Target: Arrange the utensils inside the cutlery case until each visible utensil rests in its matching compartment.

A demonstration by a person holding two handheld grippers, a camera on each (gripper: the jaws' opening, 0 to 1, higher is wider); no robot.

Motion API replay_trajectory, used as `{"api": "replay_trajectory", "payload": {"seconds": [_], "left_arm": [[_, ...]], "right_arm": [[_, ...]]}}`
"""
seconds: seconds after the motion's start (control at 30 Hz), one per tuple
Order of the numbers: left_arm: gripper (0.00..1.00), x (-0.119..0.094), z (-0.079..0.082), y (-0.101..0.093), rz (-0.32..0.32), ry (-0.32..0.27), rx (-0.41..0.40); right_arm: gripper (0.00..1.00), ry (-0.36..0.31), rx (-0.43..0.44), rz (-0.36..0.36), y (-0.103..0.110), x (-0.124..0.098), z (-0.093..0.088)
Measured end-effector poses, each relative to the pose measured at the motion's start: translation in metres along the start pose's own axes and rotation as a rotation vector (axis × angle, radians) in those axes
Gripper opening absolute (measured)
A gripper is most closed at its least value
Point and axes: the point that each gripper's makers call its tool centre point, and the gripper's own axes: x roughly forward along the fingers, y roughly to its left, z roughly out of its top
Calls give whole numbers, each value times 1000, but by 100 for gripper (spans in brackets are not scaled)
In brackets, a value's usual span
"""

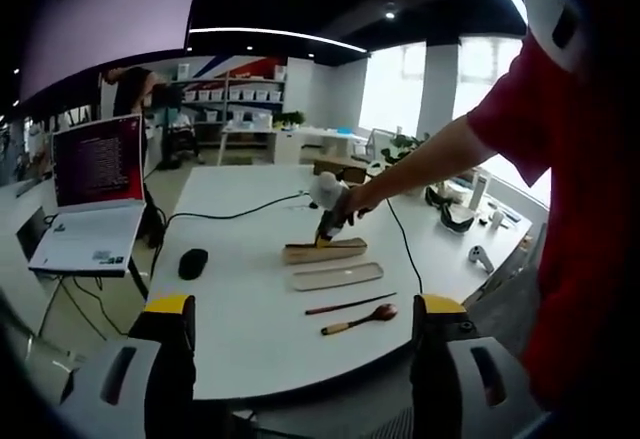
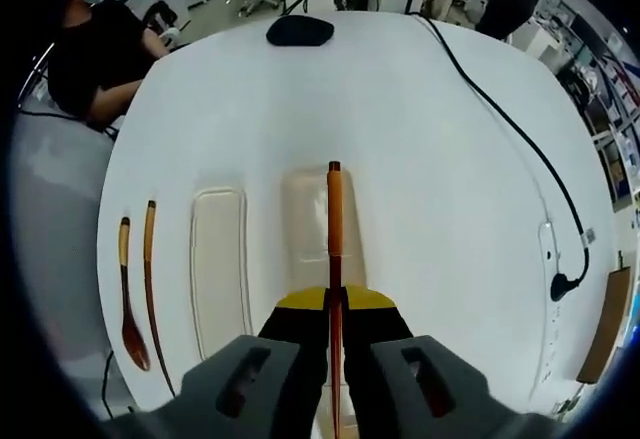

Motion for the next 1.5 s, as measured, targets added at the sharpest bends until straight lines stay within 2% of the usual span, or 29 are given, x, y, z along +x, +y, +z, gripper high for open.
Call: {"api": "replay_trajectory", "payload": {"seconds": [0.1,0.17,0.4,1.03,1.17,1.37,1.5], "left_arm": [[91,-1,-1,1,4,7,-3],[91,-1,0,2,6,6,-2],[91,2,3,1,6,5,5],[90,1,-3,0,12,16,-9],[90,1,-1,1,16,10,-11],[90,4,6,-3,-1,0,3],[90,4,12,-7,-16,-13,16]], "right_arm": [[1,3,-2,-4,-2,3,0],[1,7,33,-4,-2,4,-1],[1,16,14,-8,-5,8,-6],[0,29,11,-1,-11,16,-10],[3,12,14,-16,-16,11,-9],[6,-3,20,-28,-11,0,-7],[7,-20,23,-42,-9,-14,-2]]}}
